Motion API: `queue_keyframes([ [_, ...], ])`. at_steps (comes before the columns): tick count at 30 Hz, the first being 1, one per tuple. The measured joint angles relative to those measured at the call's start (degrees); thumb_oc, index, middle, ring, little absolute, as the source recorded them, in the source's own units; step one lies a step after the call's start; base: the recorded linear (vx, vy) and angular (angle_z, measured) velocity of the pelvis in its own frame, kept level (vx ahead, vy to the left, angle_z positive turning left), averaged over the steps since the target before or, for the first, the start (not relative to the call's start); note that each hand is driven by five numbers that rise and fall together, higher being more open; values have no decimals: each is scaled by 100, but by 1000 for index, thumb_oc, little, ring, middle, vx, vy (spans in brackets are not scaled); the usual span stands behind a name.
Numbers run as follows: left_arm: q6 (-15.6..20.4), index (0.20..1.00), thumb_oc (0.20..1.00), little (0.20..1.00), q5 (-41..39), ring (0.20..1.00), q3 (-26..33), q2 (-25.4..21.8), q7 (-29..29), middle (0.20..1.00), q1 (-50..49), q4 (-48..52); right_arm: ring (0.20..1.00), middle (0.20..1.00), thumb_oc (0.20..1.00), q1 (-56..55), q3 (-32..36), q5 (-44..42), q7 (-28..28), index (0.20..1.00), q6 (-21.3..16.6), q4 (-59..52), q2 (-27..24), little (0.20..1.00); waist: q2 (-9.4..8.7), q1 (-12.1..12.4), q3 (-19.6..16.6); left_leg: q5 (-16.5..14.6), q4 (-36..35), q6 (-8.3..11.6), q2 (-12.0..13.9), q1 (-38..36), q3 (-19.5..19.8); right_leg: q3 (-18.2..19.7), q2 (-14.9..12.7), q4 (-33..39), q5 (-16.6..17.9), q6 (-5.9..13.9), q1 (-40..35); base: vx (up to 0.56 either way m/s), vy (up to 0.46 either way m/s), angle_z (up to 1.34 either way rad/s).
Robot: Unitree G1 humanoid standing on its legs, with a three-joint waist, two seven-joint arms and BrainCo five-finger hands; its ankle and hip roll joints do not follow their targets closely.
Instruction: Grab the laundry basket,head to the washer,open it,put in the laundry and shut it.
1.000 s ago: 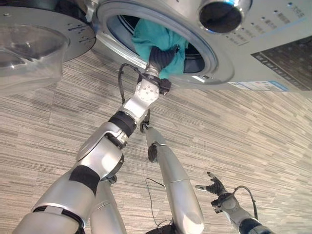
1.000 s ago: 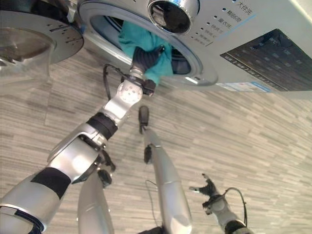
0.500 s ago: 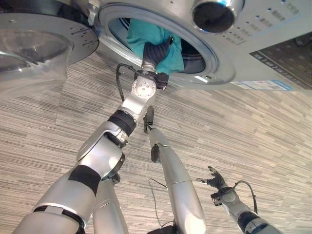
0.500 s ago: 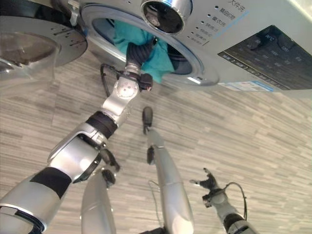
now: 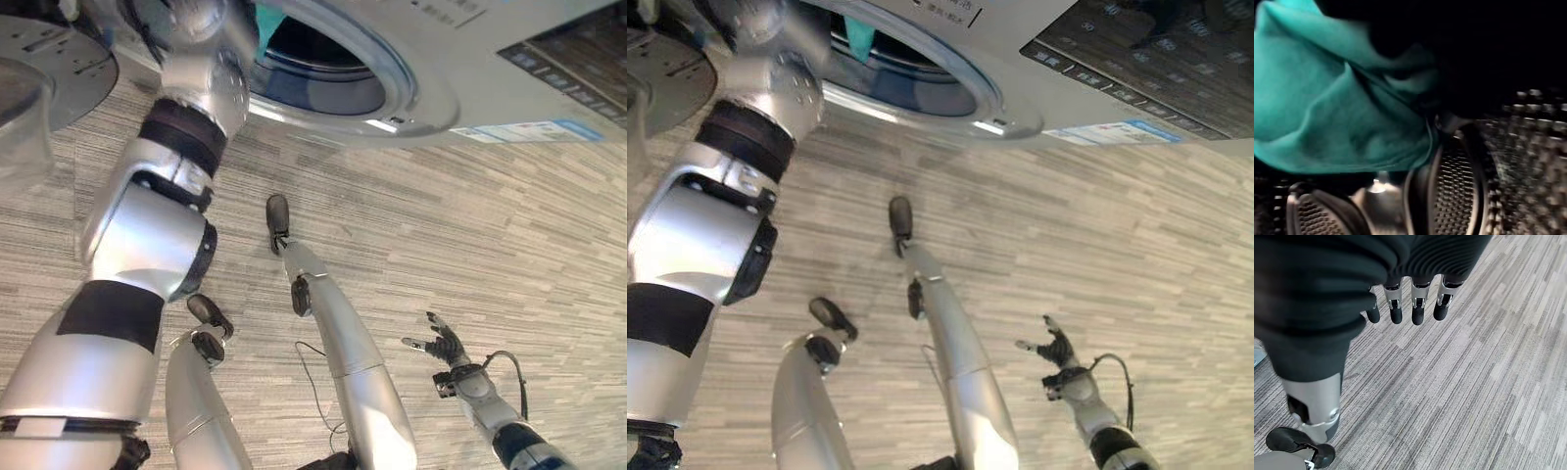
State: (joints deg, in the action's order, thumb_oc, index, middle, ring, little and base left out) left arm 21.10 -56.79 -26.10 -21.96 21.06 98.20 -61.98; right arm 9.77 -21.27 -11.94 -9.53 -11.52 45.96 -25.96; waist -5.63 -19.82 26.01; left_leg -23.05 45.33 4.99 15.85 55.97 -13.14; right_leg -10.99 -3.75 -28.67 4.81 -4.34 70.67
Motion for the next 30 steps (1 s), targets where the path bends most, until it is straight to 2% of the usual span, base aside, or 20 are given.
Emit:
queue_keyframes([
  [2, 14, 200, 200, 200, -187, 200, -33, -25, 1, 200, 23, 3, 1000, 1000, 1000, -125, 117, -89, 60, 1000, -18, -282, -59, 1000, 0, 7, 0, -89, 105, 52, 67, 40, 11, -3, 31, -141, -78, -1, 77, 42, -34, -4],
  [3, 41, 200, 200, 200, -309, 200, -44, -37, 2, 200, 86, 13, 1000, 1000, 1000, -151, 218, -91, 104, 1000, -27, -381, -128, 1000, 0, 11, 0, -122, 175, 11, 87, 102, 6, 5, 34, -196, -99, 4, 143, 28, -61, -5],
  [4, 104, 369, 369, 369, -425, 369, -60, -39, 4, 369, 155, 30, 1000, 1000, 1000, -158, 241, -98, 103, 1000, -52, -429, -181, 1000, 0, 13, 0, -127, 224, 6, 108, 170, 13, 1, 42, -199, -94, 10, 181, 19, -51, -4],
  [5, 154, 369, 369, 369, -466, 369, -66, -37, -2, 369, 159, 38, 1000, 1000, 1000, -180, 272, -103, 106, 1000, -67, -437, -193, 1000, 0, 11, 0, -130, 244, 3, 124, 197, 21, -4, 52, -210, -93, 9, 200, 16, -49, -1],
  [6, 172, 837, 837, 837, -543, 837, -168, -62, -2, 837, 176, 61, 1000, 1000, 1000, -252, 354, -112, 111, 1000, -86, -503, -198, 1000, 0, 14, 0, -132, 256, 5, 131, 222, 16, -7, 47, -225, -96, 8, 227, 0, 0, 0],
  [7, 174, 1000, 1000, 1000, -565, 1000, -231, -92, -16, 1000, 181, 68, 1000, 1000, 1000, -277, 392, -134, 111, 1000, -95, -510, -198, 1000, 0, 15, 0, -132, 254, 5, 134, 233, 17, -14, 47, -221, -95, 9, 235, 0, 0, 0],
  [8, 171, 1000, 1000, 1000, -571, 1000, -297, -138, -46, 1000, 170, 62, 1000, 1000, 1000, -305, 433, -159, 111, 1000, -94, -505, -204, 1000, 0, 13, 0, -132, 254, 5, 138, 231, 12, -15, 48, -221, -95, 9, 236, 0, 0, 0],
  [11, -255, 1000, 1000, 1000, -246, 1000, -1178, -616, -621, 1000, 233, -134, 1000, 1000, 1000, -407, 455, -188, 251, 1000, -72, -515, -315, 1000, 26, 34, -5, -135, 250, 0, 150, 210, 1, -22, 52, -231, -103, 4, 231, -6, 14, 0],
  [12, -694, 1000, 1000, 1000, 737, 1000, -2380, -969, -924, 1000, 471, -542, 1000, 1000, 1000, -431, 483, -190, 365, 1000, -49, -520, -365, 1000, 60, 58, -6, -134, 257, 0, 150, 181, -9, -21, 45, -259, -110, -9, 215, -35, 58, 2],
  [13, -839, 1000, 1000, 1000, 1221, 1000, -2623, -997, -1017, 1000, 539, -728, 1000, 1000, 1000, -430, 477, -190, 393, 1000, -48, -521, -385, 1000, 73, 64, 1, -133, 256, 2, 148, 165, -21, -21, 34, -280, -114, -21, 211, -40, 63, 4],
  [14, -1361, 1000, 1000, 1000, 3697, 1000, -3961, -1153, -1058, 1000, 728, -1103, 1000, 1000, 1000, -429, 387, -178, 531, 1000, -17, -497, -578, 1000, 168, 94, 57, -110, 235, 42, 160, 7, -125, -26, -8, -321, -82, -112, 112, -46, 54, 6],
  [15, -1584, 1000, 1000, 1000, 5631, 1000, -4144, -1077, -998, 1000, 475, -1064, 1000, 1000, 1000, -478, 300, -167, 611, 1000, 20, -416, -642, 1000, 221, 89, 68, -114, 196, 34, 173, -211, -161, -18, -9, -303, -116, -96, -110, -30, 30, 7],
  [16, -1583, 1000, 1000, 1000, 5797, 1000, -4154, -1027, -967, 1000, 504, -1033, 1000, 1000, 1000, -494, 306, -164, 609, 1000, 21, -408, -643, 1000, 221, 91, 67, -114, 199, 33, 167, -214, -157, -21, -21, -292, -130, -74, -130, -49, 12, 3],
  [18, -1647, 1000, 1000, 1000, 6811, 1000, -4902, -1146, -839, 1000, 493, -733, 1000, 1000, 1000, -463, 197, -93, 606, 1000, -4, -232, -642, 1000, 231, 124, 73, -94, 106, 60, 147, -330, -174, -42, -39, -196, -82, -82, -255, -49, 2, 3],
  [19, -1831, 1000, 1000, 1000, 8184, 1000, -5251, -1016, -772, 1000, 379, -166, 1000, 1000, 1000, -347, 49, -38, 551, 1000, -5, 288, -559, 1000, 255, 220, 62, -52, -102, 65, 90, -530, -169, -51, -52, -28, -46, -70, -479, -31, 13, 17],
  [21, -1844, 1000, 1000, 1000, 8906, 1000, -5228, -647, -684, 1000, 318, -65, 1000, 1000, 1000, -350, -19, -37, 456, 1000, -63, 479, -443, 1000, 290, 325, 38, 49, -319, 49, -5, -664, -147, -79, -104, 135, -51, 13, -665, -24, 4, 22],
  [23, -1922, 1000, 1000, 1000, 9298, 1000, -5212, -518, -654, 1000, 276, 255, 1000, 1000, 1000, -243, -19, -33, 416, 1000, -123, 620, -299, 1000, 312, 394, 30, 128, -482, 13, -87, -713, -157, -79, -176, 229, -10, 53, -725, -22, 9, 16],
  [27, -1871, 1000, 1000, 1000, 9492, 1000, -5058, -892, -772, 1000, 4, 1395, 1000, 1000, 1000, -120, -65, -35, 351, 1000, -109, 618, -92, 1000, 355, 406, 56, 340, -984, 100, -287, -1131, -161, -163, -329, 409, 75, 26, -1038, -21, 29, 15],
  [29, -1851, 1000, 1000, 1000, 9469, 1000, -4779, -1153, -816, 1000, -468, 2219, 1000, 1000, 1000, -149, -63, -34, 353, 1000, -83, 617, -81, 1000, 358, 400, 57, 452, -1353, 109, -382, -1516, -180, -176, -366, 509, 72, 24, -1320, -25, 37, 13],
  [30, -1790, 1000, 1000, 1000, 9324, 1000, -4677, -1174, -877, 1000, -707, 2571, 1000, 1000, 1000, -205, -45, -30, 355, 1000, -66, 608, -91, 1000, 369, 482, 52, 534, -1559, 122, -419, -1779, -140, -193, -378, 557, 72, 22, -1564, -30, 61, 15],
])
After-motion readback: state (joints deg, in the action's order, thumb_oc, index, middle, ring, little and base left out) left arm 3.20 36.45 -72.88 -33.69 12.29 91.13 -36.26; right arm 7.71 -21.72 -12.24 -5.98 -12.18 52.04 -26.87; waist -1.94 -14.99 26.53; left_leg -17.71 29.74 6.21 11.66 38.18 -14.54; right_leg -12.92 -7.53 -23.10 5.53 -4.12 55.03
